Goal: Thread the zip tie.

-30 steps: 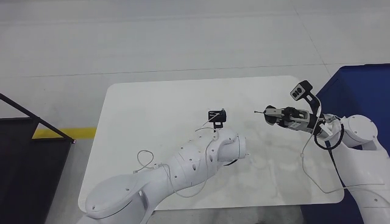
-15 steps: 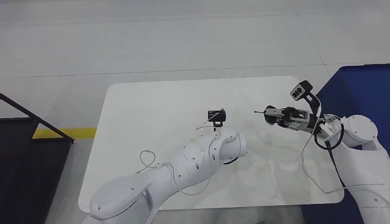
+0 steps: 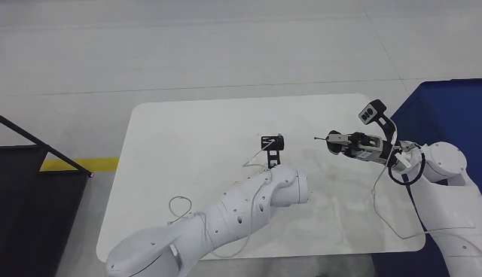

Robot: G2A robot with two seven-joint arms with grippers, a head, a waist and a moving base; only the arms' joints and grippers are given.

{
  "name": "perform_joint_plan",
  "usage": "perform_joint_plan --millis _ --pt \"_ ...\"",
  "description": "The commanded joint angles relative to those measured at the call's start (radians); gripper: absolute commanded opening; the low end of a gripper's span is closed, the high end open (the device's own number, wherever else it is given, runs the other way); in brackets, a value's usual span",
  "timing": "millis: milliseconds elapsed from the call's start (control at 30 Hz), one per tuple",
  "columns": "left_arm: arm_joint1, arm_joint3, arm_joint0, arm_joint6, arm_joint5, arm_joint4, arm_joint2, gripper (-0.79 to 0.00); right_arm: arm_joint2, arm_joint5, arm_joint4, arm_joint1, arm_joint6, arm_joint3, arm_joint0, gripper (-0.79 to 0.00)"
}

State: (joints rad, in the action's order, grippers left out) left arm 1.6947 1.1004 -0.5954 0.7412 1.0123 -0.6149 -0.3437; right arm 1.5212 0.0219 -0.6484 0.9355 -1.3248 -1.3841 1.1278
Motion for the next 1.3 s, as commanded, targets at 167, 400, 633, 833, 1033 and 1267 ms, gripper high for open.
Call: perform_joint_plan --millis 167,400,633,833,1033,1267 --pt "-0.068 0.190 -0.164 0.040 0.000 -0.220 -0.154 -0.785 0.000 0.000 0.000 0.000 0.000 0.000 0.000 -0.785" --pt "-0.129 0.505 -0.400 0.062 0.000 -0.441 -0.283 -0.785 0.000 0.000 0.000 0.000 0.000 0.000 0.000 -0.785" --pt "-0.171 0.737 -0.640 -0.122 -0.107 -0.502 -0.358 -0.785 0.000 0.000 0.000 0.000 0.000 0.000 0.000 -0.785" --pt "-0.172 0.736 -0.648 -0.136 -0.116 -0.503 -0.362 -0.785 0.000 0.000 0.000 0.000 0.000 0.000 0.000 -0.785" --pt "-0.172 0.736 -0.648 -0.136 -0.116 -0.503 -0.362 -0.785 0.000 0.000 0.000 0.000 0.000 0.000 0.000 -0.785" --pt "-0.172 0.736 -0.648 -0.136 -0.116 -0.503 -0.362 -0.785 0.000 0.000 0.000 0.000 0.000 0.000 0.000 -0.785"
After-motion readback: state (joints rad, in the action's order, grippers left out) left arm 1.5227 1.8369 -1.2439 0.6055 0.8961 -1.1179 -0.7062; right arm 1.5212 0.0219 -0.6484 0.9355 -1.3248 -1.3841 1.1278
